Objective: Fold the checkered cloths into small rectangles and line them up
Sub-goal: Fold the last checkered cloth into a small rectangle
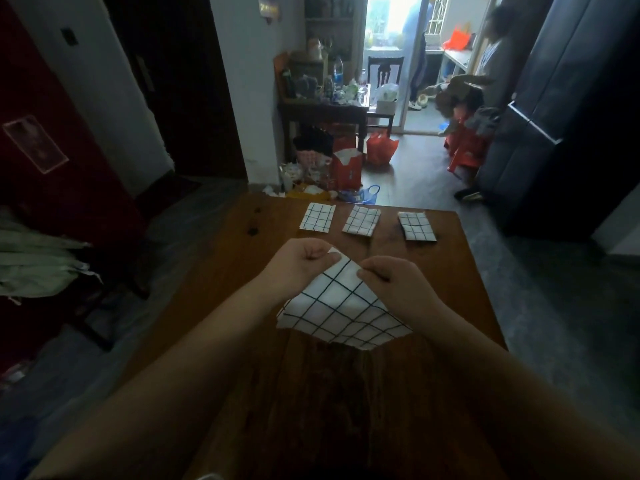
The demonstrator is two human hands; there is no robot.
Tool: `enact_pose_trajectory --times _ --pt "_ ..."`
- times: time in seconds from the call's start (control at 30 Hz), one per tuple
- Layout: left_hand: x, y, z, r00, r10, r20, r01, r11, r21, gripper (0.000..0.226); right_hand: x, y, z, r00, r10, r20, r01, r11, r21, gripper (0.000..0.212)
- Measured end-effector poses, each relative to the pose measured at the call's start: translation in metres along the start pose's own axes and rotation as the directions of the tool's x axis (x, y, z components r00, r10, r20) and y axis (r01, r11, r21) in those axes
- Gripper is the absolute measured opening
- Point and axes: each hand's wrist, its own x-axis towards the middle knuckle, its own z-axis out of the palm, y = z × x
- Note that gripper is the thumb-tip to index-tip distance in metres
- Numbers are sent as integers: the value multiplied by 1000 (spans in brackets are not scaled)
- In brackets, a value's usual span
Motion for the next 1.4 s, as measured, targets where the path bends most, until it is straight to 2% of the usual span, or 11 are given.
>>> enact_pose_trajectory --times 0.17,0.3,0.47,0.57,0.77,1.0,1.07,1.13,1.23,1.33,1.4 --pt "1 -3 -10 1000 -10 -20 10 1000 -25 22 0 -3 3 999 31 -9 -31 999 -32 13" --pt "-2 0 -19 992 -72 -103 51 978 -201 22 -4 -2 3 999 32 -8 -32 999 -30 27" --pt "-4 -1 -36 976 -153 -158 104 953 -284 24 -12 3 1 998 54 -26 -55 998 -37 28" --pt "-7 -3 -43 972 -169 -164 113 945 -308 24 -16 8 -1 997 74 -21 -75 996 -41 13" --pt "-13 -5 -47 955 -214 -207 128 922 -365 22 -21 13 -8 992 117 -38 -119 990 -70 12" --pt "-17 -9 -43 927 -264 -268 152 914 -375 22 -24 15 -18 972 228 -57 -224 972 70 11" --pt "-17 -11 -41 915 -252 -313 137 928 -347 21 -26 11 -21 945 325 -40 -310 926 215 8" --pt "-17 -12 -37 903 -237 -359 128 945 -301 20 -28 6 -24 905 425 -8 -387 832 397 9" --pt "-19 -15 -28 890 -220 -400 123 960 -252 20 -34 -3 -24 868 487 94 -380 531 758 21" --pt "-19 -16 -21 874 -268 -406 133 935 -330 21 -39 -7 -19 868 459 188 -379 369 849 30" --pt "-19 -17 -20 862 -299 -409 138 915 -378 21 -41 -9 -8 849 467 250 -440 359 823 35"
